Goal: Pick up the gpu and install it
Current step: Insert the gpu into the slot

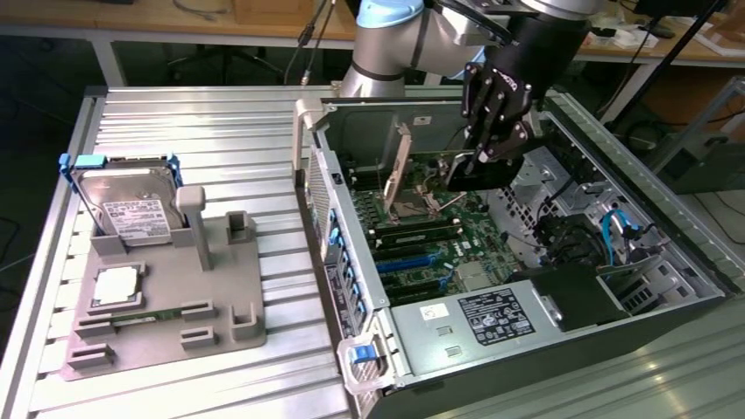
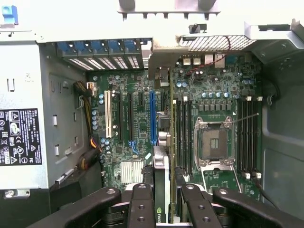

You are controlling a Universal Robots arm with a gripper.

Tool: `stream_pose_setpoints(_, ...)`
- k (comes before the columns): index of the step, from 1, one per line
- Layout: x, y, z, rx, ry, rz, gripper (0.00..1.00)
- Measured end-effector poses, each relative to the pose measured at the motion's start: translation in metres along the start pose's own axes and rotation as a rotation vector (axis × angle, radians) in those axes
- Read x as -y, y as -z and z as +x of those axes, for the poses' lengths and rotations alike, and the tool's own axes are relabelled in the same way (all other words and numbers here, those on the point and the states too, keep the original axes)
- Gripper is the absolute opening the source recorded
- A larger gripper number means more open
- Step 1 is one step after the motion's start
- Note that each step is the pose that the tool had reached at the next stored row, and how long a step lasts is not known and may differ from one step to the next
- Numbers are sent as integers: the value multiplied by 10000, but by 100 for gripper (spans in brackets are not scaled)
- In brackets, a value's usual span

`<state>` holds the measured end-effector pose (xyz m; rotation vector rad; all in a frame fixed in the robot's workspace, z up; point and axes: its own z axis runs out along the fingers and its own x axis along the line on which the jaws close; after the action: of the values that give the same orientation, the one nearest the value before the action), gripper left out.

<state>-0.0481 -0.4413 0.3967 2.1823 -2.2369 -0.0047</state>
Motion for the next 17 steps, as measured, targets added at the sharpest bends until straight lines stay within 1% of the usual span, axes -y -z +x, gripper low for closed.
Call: stream_pose_setpoints(17, -114, -23, 3, 0, 0, 1, 27)
